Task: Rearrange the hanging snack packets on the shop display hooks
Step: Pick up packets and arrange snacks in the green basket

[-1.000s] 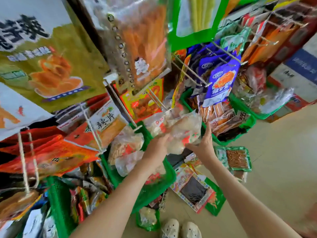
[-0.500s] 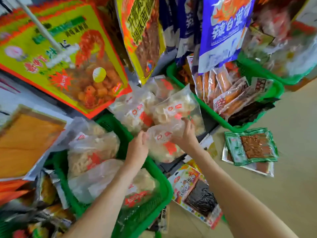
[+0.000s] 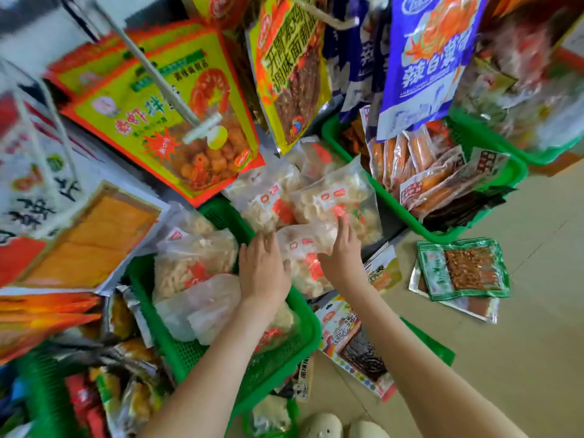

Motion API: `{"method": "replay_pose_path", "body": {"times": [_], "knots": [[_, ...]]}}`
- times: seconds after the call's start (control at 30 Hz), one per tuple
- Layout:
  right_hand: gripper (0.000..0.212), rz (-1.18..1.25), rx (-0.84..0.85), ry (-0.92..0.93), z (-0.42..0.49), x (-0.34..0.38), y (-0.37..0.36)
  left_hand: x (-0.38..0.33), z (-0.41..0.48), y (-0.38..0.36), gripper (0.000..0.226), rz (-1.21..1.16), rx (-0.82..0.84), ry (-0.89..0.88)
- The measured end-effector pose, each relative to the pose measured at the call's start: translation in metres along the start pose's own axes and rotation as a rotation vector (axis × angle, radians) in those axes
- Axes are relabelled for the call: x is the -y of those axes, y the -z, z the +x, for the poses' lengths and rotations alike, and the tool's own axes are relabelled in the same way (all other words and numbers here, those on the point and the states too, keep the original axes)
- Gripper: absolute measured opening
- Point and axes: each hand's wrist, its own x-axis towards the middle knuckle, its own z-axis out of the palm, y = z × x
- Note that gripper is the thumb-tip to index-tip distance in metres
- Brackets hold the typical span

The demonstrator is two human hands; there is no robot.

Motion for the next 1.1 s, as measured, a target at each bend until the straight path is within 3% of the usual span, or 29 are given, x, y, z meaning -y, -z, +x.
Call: {"method": "replay_pose_path", "body": {"times": [0.13, 0.27, 0.4, 0.57, 0.67, 0.8, 1.1], "knots": [[0.058, -0.092, 0.157, 0.165, -0.059, 0.09, 0.071, -0.01, -0.047, 0.09, 0.048, -0.318, 0.142, 0.078], [0.039, -0.113, 0.136, 0.269, -0.146, 0.197, 0.14, -0.004, -0.122, 0.211, 0.036, -0.414, 0.176, 0.118], [0.031, -0.096, 0.182, 0.43, -0.239, 0.289, 0.189, 0.027, -0.212, 0.325, 0.03, -0.439, 0.051, 0.133], [0.023, -0.131, 0.249, 0.631, -0.326, 0.387, 0.219, 0.1, -0.312, 0.399, 0.027, -0.416, -0.07, 0.269], [0.024, -0.215, 0.255, 0.813, -0.364, 0.444, 0.209, 0.152, -0.357, 0.42, 0.029, -0.46, -0.174, 0.352], [0.026, -0.185, 0.321, 0.9, -0.403, 0.503, 0.172, 0.22, -0.412, 0.432, 0.021, -0.546, -0.352, 0.448], [0.028, -0.171, 0.293, 0.973, -0.469, 0.601, 0.062, 0.412, -0.484, 0.438, 0.024, -0.568, -0.38, 0.493]]}}
